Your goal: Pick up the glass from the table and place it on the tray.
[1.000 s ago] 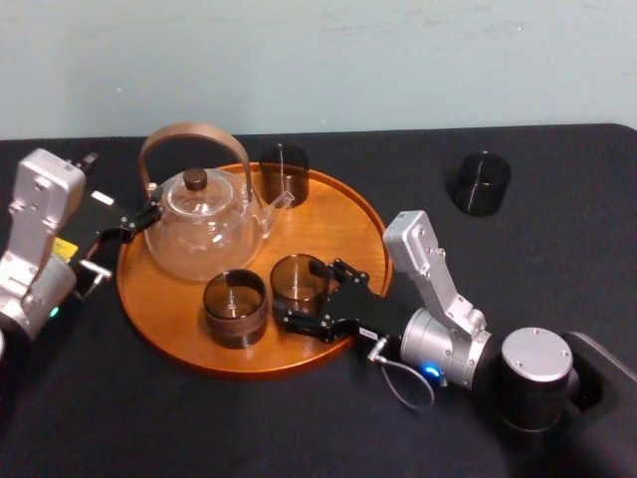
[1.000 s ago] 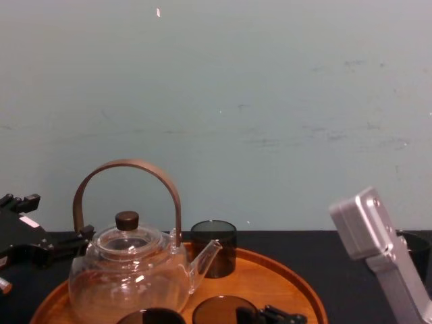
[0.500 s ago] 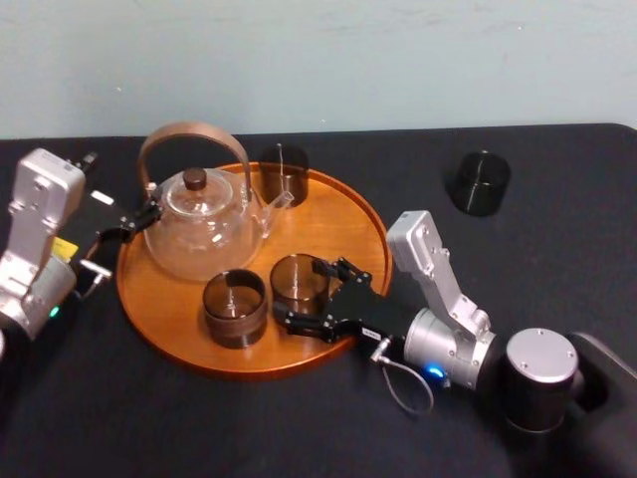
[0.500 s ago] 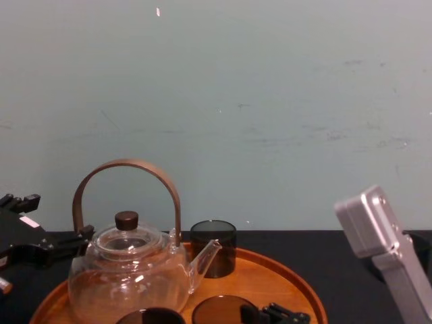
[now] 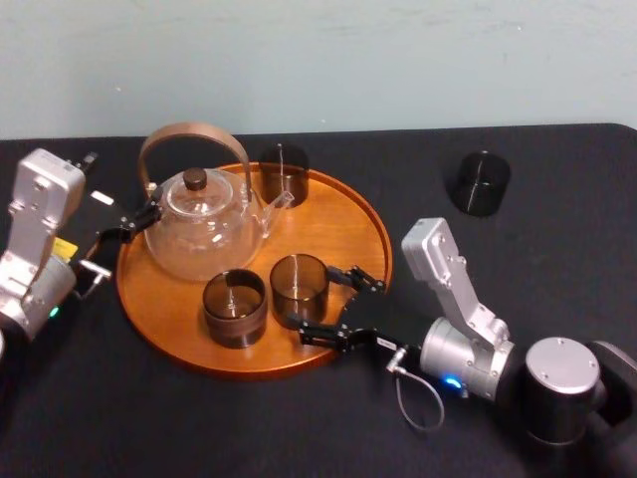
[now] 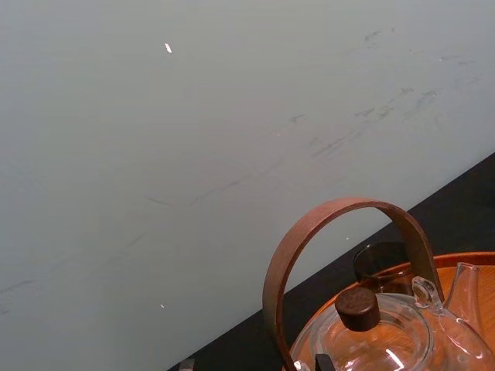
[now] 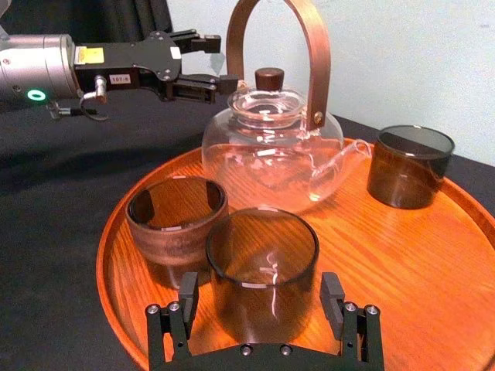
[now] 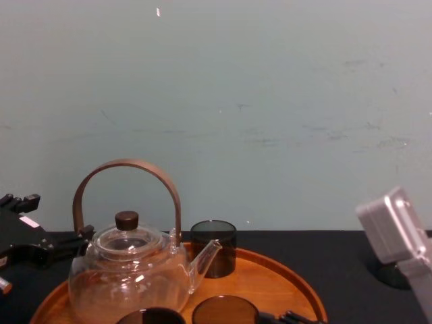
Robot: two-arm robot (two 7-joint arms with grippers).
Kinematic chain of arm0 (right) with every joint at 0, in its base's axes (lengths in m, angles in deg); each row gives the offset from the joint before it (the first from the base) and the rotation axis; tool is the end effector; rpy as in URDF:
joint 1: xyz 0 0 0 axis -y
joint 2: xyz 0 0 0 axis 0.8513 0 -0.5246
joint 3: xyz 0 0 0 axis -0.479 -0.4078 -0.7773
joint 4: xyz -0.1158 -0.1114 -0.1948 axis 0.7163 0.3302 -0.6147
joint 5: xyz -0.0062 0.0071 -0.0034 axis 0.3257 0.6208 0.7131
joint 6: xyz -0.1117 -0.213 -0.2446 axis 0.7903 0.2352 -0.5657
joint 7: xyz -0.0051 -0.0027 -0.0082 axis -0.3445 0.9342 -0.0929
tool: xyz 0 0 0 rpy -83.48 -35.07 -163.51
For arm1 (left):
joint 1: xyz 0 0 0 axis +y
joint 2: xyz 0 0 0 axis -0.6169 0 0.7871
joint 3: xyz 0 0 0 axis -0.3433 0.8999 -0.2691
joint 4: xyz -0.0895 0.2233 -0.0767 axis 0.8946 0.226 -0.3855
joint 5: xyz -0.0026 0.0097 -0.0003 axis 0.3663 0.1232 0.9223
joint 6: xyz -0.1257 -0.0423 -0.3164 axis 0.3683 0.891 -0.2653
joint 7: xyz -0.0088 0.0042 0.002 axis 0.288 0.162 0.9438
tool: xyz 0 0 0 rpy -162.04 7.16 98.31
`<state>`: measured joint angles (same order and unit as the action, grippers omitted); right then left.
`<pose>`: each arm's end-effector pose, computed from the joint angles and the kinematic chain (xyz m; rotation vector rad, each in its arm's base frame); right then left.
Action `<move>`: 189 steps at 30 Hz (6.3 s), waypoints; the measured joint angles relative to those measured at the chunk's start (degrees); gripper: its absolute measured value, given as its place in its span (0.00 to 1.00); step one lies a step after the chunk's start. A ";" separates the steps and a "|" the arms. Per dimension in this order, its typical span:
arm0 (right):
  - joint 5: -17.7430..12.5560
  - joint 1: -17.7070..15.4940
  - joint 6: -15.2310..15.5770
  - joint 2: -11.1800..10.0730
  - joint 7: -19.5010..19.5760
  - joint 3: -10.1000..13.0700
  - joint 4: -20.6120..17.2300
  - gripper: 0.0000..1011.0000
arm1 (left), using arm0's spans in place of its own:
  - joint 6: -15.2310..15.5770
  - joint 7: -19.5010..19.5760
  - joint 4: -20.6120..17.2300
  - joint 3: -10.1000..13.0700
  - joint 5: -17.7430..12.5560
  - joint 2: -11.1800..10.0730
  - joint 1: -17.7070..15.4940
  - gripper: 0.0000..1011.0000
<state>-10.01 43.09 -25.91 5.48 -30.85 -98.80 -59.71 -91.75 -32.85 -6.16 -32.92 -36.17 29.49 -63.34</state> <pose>0.3734 0.0532 -0.3211 -0.1874 0.0848 -0.6328 0.3843 0.0521 -0.2786 0.3044 -0.2851 1.2477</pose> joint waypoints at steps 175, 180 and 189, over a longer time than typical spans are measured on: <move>-2.72 15.08 1.31 0.16 4.39 16.82 25.03 0.99 | 0.00 0.00 0.00 0.00 0.00 0.00 0.00 1.00; -2.49 15.65 1.54 0.43 4.55 16.88 25.73 0.99 | 0.00 0.00 0.00 0.00 0.00 0.00 0.00 1.00; -1.97 17.74 1.71 1.34 5.06 16.94 28.66 0.99 | 0.00 0.00 0.00 0.00 0.00 0.00 0.00 1.00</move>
<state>-11.98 60.83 -24.20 6.81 -25.79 -81.87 -31.06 -91.75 -32.86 -6.16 -32.93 -36.17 29.49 -63.34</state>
